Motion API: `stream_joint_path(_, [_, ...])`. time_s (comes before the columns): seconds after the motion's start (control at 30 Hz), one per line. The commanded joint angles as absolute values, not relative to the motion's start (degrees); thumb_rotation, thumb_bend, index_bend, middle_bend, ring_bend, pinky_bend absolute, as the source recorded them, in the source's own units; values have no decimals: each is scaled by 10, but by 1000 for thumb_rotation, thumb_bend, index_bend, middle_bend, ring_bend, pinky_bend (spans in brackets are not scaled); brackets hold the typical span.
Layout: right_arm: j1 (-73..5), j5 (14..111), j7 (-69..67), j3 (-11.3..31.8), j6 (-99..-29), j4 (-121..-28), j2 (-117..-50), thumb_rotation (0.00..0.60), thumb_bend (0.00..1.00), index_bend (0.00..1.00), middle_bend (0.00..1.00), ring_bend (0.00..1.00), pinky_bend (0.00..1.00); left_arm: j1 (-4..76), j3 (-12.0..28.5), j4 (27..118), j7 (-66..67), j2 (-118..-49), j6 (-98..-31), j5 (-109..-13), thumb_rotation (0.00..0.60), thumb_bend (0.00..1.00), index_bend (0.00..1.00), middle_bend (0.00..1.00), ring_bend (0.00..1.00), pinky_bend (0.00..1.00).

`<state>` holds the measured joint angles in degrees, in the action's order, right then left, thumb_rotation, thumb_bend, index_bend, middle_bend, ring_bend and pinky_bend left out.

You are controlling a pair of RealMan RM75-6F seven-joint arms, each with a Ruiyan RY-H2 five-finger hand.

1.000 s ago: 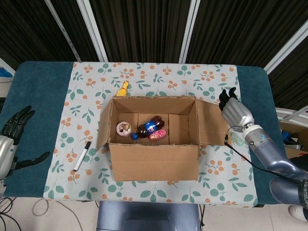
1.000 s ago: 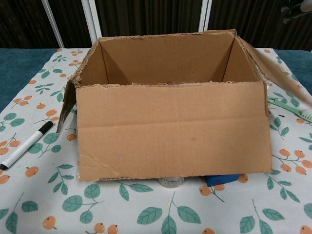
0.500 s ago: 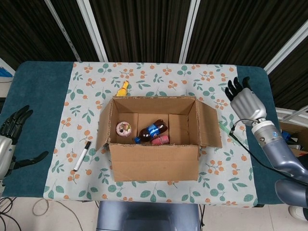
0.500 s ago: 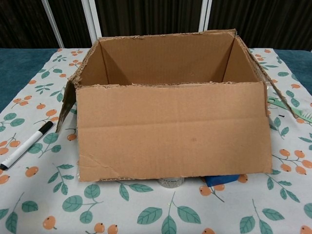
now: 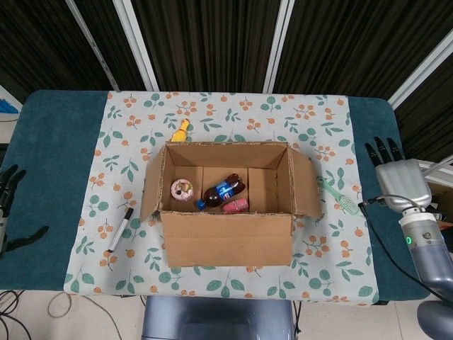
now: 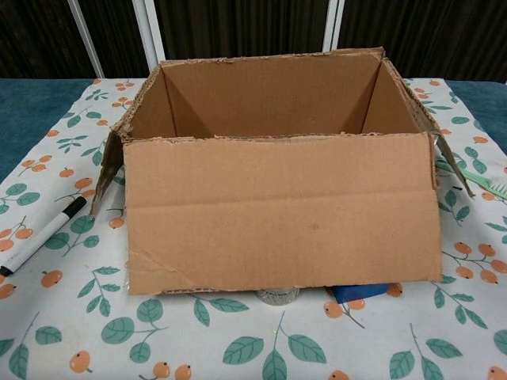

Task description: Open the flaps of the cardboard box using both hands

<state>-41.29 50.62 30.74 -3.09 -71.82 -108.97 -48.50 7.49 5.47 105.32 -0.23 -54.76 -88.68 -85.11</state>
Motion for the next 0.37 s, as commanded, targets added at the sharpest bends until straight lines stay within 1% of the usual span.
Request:
stream_joint_path(0.03, [-324, 536, 186, -14, -776, -1095, -531, 600, 175, 0, 0, 0, 192, 67, 48, 1007, 10, -577, -879, -826, 600, 42, 0, 0, 0, 40])
stream_joint_path(0.2, [-265, 572, 125, -20, -813, -1083, -566, 600, 165, 0, 0, 0, 192, 59, 46, 948, 2, -612, -877, -808, 600, 37, 0, 0, 0, 0])
stream_joint_path(0.37, [-196, 619, 69, -25, -880, -1052, -611, 600, 159, 0, 0, 0, 193, 49, 43, 900, -8, -637, -892, -817, 600, 29, 0, 0, 0, 0])
